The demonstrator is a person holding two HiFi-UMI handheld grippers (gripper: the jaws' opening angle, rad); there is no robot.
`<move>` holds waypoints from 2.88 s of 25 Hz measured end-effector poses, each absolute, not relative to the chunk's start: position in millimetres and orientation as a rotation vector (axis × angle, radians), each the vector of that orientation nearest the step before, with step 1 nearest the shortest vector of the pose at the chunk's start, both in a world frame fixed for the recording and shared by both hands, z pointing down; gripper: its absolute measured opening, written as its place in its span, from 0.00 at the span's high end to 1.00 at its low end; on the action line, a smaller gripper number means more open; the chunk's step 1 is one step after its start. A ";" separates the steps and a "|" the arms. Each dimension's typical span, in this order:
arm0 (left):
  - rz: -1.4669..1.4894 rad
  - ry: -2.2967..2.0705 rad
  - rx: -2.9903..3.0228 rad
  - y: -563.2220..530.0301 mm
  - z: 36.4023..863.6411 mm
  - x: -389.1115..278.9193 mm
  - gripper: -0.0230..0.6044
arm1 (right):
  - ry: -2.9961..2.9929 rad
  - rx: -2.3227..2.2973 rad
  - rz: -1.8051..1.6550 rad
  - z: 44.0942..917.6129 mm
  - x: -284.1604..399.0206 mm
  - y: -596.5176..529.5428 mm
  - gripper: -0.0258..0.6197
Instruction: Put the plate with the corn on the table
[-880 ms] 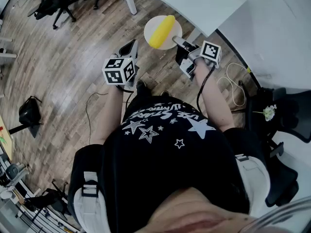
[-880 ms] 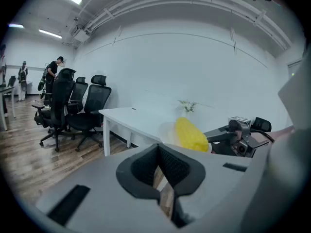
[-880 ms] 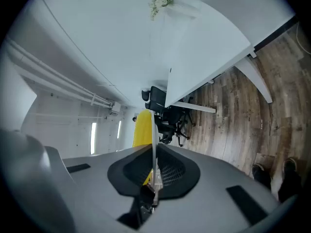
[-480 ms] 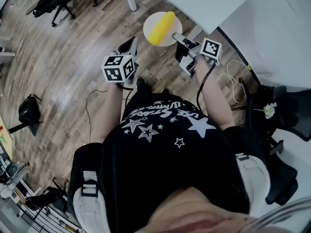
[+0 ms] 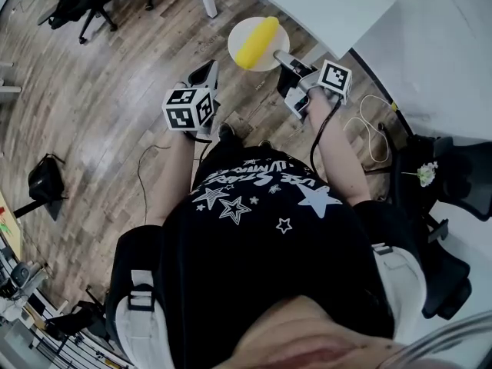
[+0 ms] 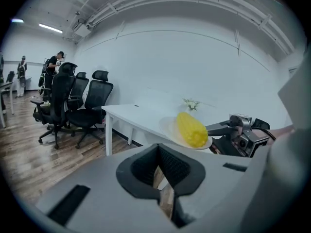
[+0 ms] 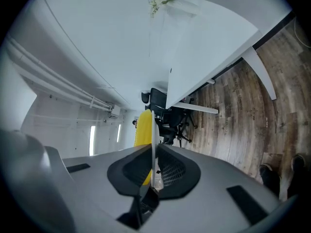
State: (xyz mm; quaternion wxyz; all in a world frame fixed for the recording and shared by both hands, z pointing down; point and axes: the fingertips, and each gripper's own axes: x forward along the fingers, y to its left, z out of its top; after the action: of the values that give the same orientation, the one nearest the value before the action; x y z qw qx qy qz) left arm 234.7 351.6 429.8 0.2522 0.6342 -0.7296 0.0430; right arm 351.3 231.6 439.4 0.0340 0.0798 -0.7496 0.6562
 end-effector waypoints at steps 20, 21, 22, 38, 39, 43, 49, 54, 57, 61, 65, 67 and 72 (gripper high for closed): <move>0.092 -1.944 1.738 360.5 440.1 56.2 0.96 | -2.315 0.281 2.014 440.9 171.8 236.8 0.91; 0.089 -1.947 1.736 362.1 440.5 56.5 0.96 | -2.317 0.276 2.014 440.9 172.2 238.6 0.91; 0.087 -1.949 1.735 362.9 441.8 57.1 0.96 | -2.318 0.270 2.016 441.9 172.7 239.7 0.91; 0.111 -1.971 1.657 274.6 465.8 -15.5 0.96 | -2.287 0.227 2.033 467.2 101.2 130.8 0.91; 0.113 -1.971 1.656 262.4 466.7 -21.4 0.96 | -2.285 0.228 2.036 468.8 95.8 118.2 0.91; 0.133 -1.968 1.654 207.3 468.0 -45.6 0.96 | -2.278 0.220 2.032 473.0 72.0 63.8 0.91; 0.160 -1.977 1.641 126.4 462.9 -77.1 0.96 | -2.282 0.205 2.028 474.1 38.2 -20.8 0.91; 0.185 -1.971 1.649 71.4 466.2 -93.4 0.96 | -2.277 0.196 2.020 481.5 18.8 -74.5 0.91; 0.211 -1.964 1.648 45.6 469.7 -102.5 0.96 | -2.272 0.189 2.027 484.3 7.6 -98.1 0.91; 0.225 -1.949 1.659 9.3 473.7 -108.4 0.96 | -2.274 0.183 2.037 486.3 -0.9 -128.2 0.91; 0.225 -1.939 1.672 -18.4 473.7 -110.2 0.96 | -2.286 0.183 2.041 487.5 -3.3 -149.8 0.91; 0.231 -1.934 1.680 -29.7 471.9 -116.1 0.96 | -2.278 0.199 2.064 489.0 -7.5 -158.3 0.91; 0.239 -1.891 1.719 -56.1 471.8 -135.8 0.96 | -2.277 0.270 2.065 494.3 -19.5 -181.1 0.91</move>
State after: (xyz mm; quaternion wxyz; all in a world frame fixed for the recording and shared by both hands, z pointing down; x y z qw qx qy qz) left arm -135.8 -56.1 471.8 0.2836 0.6421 -0.7066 0.0893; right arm -19.5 -181.1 494.3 0.0282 0.0875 -0.7376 0.6689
